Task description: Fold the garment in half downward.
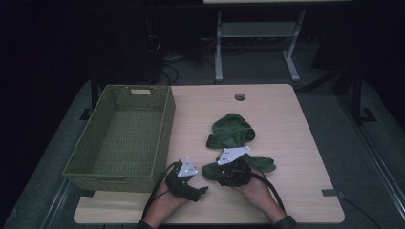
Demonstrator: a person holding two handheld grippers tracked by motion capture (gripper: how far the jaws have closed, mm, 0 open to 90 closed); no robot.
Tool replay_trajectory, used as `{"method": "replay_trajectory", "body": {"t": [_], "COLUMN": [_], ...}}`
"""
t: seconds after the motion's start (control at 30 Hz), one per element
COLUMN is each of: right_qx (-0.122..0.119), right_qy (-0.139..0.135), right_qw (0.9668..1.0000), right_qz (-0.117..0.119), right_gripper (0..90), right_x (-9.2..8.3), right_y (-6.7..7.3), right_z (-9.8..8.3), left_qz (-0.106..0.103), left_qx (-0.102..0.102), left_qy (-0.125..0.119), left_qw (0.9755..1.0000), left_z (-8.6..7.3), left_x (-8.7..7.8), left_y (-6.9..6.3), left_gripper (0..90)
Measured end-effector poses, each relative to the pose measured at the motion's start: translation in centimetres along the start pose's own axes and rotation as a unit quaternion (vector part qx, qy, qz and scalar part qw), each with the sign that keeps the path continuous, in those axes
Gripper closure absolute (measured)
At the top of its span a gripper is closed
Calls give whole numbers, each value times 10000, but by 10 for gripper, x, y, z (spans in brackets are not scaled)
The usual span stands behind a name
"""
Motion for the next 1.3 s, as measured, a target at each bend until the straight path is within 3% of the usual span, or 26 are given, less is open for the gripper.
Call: {"method": "replay_trajectory", "body": {"t": [0.17,0.27,0.3,0.4,0.43,0.5,0.53,0.57,0.6,0.67,0.7,1.0,1.3], "right_qx": [-75,-96,-298,-388,-558,-421,-421,-506,-402,-414,-289,301,396], "right_qy": [178,244,389,512,569,486,486,493,469,474,463,-35,-406], "right_qw": [9998,9996,9987,9977,9964,9975,9975,9970,9976,9975,9980,9995,9983], "right_qz": [-15,-39,-161,-220,-278,-282,-282,-306,-316,-320,-306,-2,-159], "right_gripper": [707,688,675,669,663,682,682,745,767,781,790,779,773], "right_x": [10,13,18,22,26,26,26,25,25,25,24,7,-18], "right_y": [0,0,-2,-3,-3,-2,-2,-4,-4,-5,-6,-10,-23], "right_z": [-5,-8,-12,-16,-21,-22,-22,-23,-23,-23,-22,-10,1], "left_qz": [-120,-144,-152,-154,-150,-150,-150,-151,-149,-148,-149,-148,-144], "left_qx": [127,102,97,154,115,113,113,114,93,93,92,135,110], "left_qy": [22,8,11,28,-6,-7,-7,-7,-8,-4,-2,13,-12], "left_qw": [9998,9998,9998,9998,9998,9998,9998,9998,9998,9998,9998,9998,9998], "left_z": [0,0,0,0,0,0,0,0,0,0,0,0,0], "left_x": [-1,-1,-1,-1,0,0,0,0,0,0,0,-1,0], "left_y": [0,-1,-1,0,-1,-1,-1,-1,-1,-1,-1,0,-1], "left_gripper": [127,127,127,127,127,127,127,127,127,127,127,127,127]}}
Point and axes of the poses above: each handheld gripper's, and its own axes: x roughly forward along the jaws, z roughly out of its top, y roughly to its left, the point moved 3 cm from there along x, roughly forward along the jaws, and after that the axes turned 15 degrees about -y, right-handed, at the moved point
